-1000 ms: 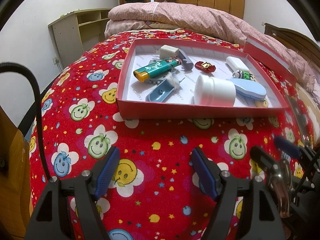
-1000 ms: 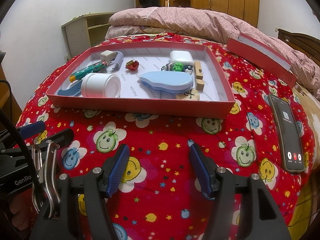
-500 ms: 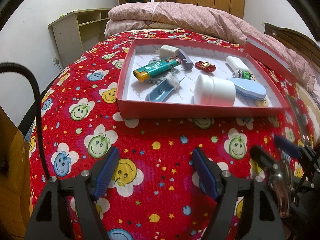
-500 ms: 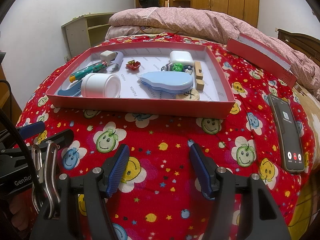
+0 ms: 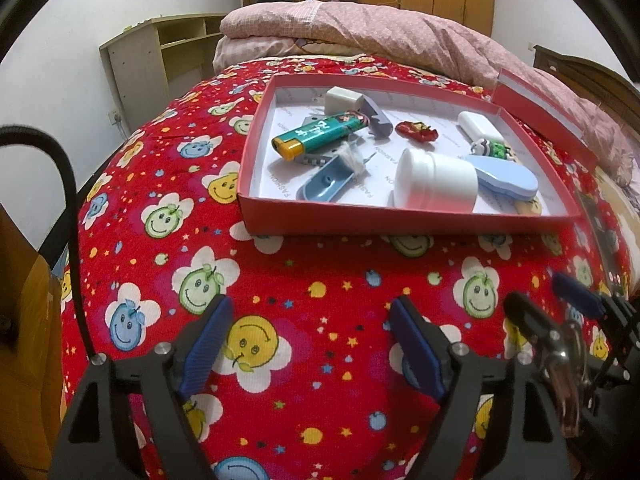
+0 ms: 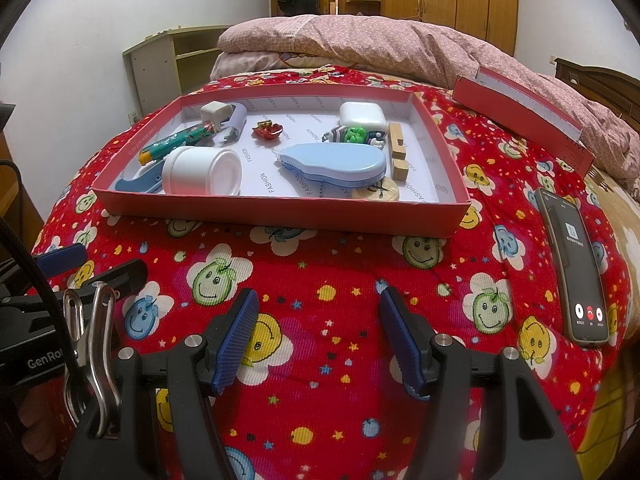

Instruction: Organize rigid objects

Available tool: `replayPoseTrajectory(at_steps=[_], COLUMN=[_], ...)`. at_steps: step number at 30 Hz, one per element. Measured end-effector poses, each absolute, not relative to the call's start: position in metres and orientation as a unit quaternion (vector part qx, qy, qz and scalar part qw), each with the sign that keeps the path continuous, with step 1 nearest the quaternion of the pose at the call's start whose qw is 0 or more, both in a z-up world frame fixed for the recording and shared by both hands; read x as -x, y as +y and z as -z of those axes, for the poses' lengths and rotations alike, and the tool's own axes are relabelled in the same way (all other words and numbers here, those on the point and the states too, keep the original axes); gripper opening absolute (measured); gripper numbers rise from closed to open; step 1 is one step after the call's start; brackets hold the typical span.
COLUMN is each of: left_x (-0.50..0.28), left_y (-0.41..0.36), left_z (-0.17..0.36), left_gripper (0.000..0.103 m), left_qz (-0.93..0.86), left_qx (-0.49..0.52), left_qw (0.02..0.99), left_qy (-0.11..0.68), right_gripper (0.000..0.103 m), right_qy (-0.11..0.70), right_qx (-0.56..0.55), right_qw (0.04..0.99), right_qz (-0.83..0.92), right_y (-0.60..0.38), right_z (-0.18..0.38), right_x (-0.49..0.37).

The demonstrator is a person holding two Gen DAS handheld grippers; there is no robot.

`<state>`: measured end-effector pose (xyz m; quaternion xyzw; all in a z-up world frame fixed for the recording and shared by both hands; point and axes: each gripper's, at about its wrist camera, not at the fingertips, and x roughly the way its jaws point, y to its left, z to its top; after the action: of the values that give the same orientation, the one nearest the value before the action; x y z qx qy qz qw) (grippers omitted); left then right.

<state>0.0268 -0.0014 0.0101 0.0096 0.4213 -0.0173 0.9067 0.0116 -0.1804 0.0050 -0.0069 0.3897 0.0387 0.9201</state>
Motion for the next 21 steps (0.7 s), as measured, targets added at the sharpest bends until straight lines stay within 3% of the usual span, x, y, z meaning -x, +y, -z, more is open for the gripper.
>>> replayPoseTrajectory(at_steps=[21], left_x=[-0.0269], left_y=[0.0017], left_z=[-0.0105], left_gripper=[0.087], left_qz=[0.016], left_qx=[-0.008], left_qw=[0.906], left_qy=[0.424], right_gripper=[0.065], right_qy=[0.389], right_qx=[0.007], right_qw=[0.920], right_qz=[-0.039], right_y=[-0.1802], right_z=[-0.0049], right_x=[-0.0115])
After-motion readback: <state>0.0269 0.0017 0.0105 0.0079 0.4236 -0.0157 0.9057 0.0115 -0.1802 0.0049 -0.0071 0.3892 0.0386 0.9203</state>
